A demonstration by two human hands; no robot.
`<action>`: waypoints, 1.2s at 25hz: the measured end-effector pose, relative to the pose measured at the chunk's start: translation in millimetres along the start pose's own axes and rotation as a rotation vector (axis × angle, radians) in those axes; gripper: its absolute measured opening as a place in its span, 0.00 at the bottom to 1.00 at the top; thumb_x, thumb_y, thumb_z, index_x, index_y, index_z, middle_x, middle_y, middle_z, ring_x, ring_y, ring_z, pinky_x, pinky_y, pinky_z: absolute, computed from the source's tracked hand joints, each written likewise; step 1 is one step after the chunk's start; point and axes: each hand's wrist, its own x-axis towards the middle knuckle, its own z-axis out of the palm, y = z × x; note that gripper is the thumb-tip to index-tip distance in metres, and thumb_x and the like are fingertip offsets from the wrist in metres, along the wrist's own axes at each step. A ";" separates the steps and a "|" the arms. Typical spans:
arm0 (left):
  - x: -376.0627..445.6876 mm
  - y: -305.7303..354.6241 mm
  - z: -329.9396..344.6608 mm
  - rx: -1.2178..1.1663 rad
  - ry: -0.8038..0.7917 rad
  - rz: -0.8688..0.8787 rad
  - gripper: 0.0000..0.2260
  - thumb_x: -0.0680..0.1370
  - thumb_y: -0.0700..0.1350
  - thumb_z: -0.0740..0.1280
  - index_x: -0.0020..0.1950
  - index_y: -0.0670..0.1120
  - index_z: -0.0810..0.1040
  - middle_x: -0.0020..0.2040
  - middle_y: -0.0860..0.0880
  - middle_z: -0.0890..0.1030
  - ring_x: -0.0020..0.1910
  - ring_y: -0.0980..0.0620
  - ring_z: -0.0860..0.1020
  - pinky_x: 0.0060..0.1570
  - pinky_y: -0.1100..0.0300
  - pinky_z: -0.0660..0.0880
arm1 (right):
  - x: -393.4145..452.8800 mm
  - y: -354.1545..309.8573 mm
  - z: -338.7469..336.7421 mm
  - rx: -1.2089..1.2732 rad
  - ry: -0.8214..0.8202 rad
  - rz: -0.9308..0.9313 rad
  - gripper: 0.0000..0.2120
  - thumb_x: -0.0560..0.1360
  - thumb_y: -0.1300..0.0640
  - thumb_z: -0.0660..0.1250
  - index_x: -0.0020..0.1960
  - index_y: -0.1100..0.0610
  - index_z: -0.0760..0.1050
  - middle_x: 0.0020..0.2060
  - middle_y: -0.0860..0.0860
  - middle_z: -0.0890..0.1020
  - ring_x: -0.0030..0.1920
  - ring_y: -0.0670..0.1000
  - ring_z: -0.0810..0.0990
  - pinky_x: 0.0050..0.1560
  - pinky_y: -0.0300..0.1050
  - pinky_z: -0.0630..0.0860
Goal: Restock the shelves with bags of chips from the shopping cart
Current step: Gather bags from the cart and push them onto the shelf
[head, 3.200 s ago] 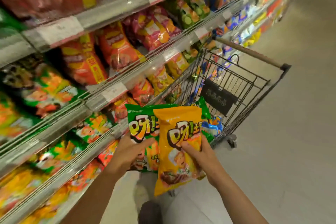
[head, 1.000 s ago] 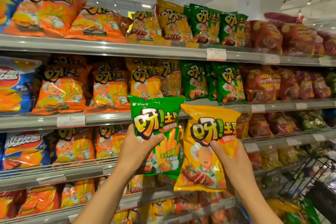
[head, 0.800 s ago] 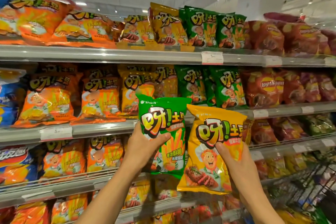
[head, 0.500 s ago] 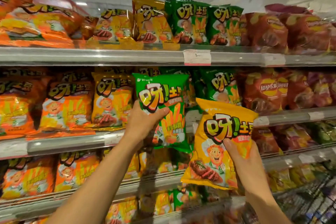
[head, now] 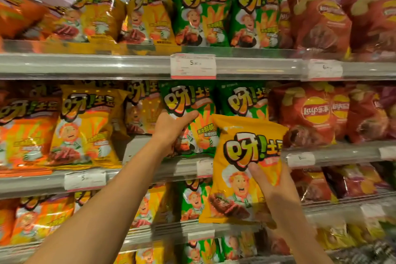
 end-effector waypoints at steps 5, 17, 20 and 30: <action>8.6 -12.6 10.7 0.035 0.016 -0.073 0.22 0.70 0.60 0.77 0.55 0.46 0.82 0.47 0.53 0.87 0.47 0.58 0.82 0.39 0.63 0.68 | 6.0 9.4 2.3 -0.002 -0.014 -0.115 0.18 0.72 0.43 0.74 0.58 0.48 0.75 0.46 0.35 0.84 0.46 0.33 0.81 0.43 0.24 0.73; -33.8 -13.1 -69.1 0.445 0.203 0.324 0.21 0.84 0.53 0.60 0.74 0.43 0.68 0.68 0.45 0.72 0.69 0.48 0.70 0.69 0.52 0.68 | 12.7 -47.7 75.0 0.117 -0.362 -0.038 0.19 0.66 0.28 0.70 0.54 0.24 0.69 0.48 0.21 0.78 0.47 0.22 0.75 0.47 0.33 0.68; -43.0 -23.0 -132.4 0.810 0.373 0.547 0.17 0.83 0.42 0.63 0.71 0.39 0.73 0.64 0.41 0.75 0.67 0.43 0.71 0.68 0.49 0.68 | 18.9 -69.8 116.3 0.096 -0.467 -0.045 0.24 0.65 0.28 0.68 0.59 0.27 0.68 0.53 0.26 0.79 0.52 0.27 0.76 0.51 0.37 0.71; -50.4 -68.4 -223.1 0.964 0.206 0.413 0.31 0.79 0.55 0.65 0.78 0.43 0.65 0.79 0.41 0.64 0.79 0.34 0.59 0.71 0.33 0.63 | 56.9 -118.5 240.4 -0.144 -0.236 -0.118 0.26 0.70 0.32 0.70 0.54 0.52 0.73 0.45 0.49 0.81 0.51 0.56 0.81 0.46 0.48 0.75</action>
